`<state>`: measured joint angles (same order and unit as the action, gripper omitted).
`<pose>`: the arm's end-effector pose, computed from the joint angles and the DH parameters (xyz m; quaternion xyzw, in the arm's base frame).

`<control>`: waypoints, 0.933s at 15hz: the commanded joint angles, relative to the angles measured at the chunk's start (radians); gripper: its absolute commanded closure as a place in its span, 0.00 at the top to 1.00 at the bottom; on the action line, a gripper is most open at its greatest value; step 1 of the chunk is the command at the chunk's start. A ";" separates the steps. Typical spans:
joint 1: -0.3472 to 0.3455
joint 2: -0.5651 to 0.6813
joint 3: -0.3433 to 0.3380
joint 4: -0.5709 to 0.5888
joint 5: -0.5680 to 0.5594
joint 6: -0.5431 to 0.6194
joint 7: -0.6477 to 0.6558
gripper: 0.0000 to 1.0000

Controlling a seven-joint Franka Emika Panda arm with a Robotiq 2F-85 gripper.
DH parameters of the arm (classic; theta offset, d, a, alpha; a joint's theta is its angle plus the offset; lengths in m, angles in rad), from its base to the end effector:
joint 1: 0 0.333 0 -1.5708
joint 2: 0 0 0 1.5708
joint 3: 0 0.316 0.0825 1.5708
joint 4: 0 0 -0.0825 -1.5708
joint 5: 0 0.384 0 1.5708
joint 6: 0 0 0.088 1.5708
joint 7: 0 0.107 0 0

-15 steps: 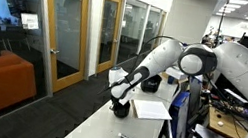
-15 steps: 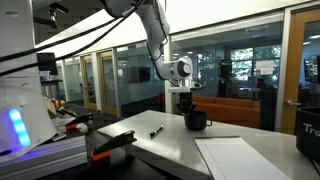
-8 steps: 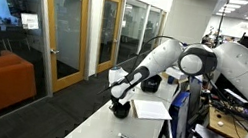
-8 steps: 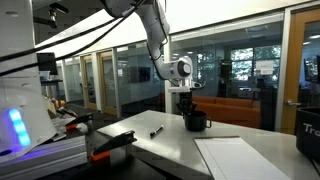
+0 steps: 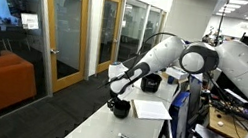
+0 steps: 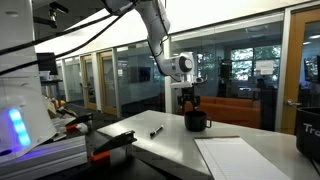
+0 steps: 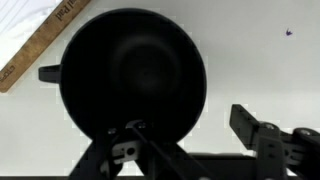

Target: Move the bowl backward

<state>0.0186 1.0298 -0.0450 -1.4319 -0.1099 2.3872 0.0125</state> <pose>0.6988 -0.0145 0.0656 0.9972 0.0321 -0.0375 0.0555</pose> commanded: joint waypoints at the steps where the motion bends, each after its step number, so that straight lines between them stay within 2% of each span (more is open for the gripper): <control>1: 0.002 -0.076 -0.014 -0.034 0.008 -0.034 0.019 1.00; 6: 0.004 -0.228 -0.031 -0.119 0.006 -0.103 0.050 1.00; 8: -0.003 -0.320 -0.017 -0.210 0.010 -0.106 0.035 1.00; 14: -0.026 -0.636 0.063 -0.583 0.037 -0.035 -0.109 1.00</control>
<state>0.0176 0.5409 -0.0183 -1.8223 -0.1009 2.2821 -0.0190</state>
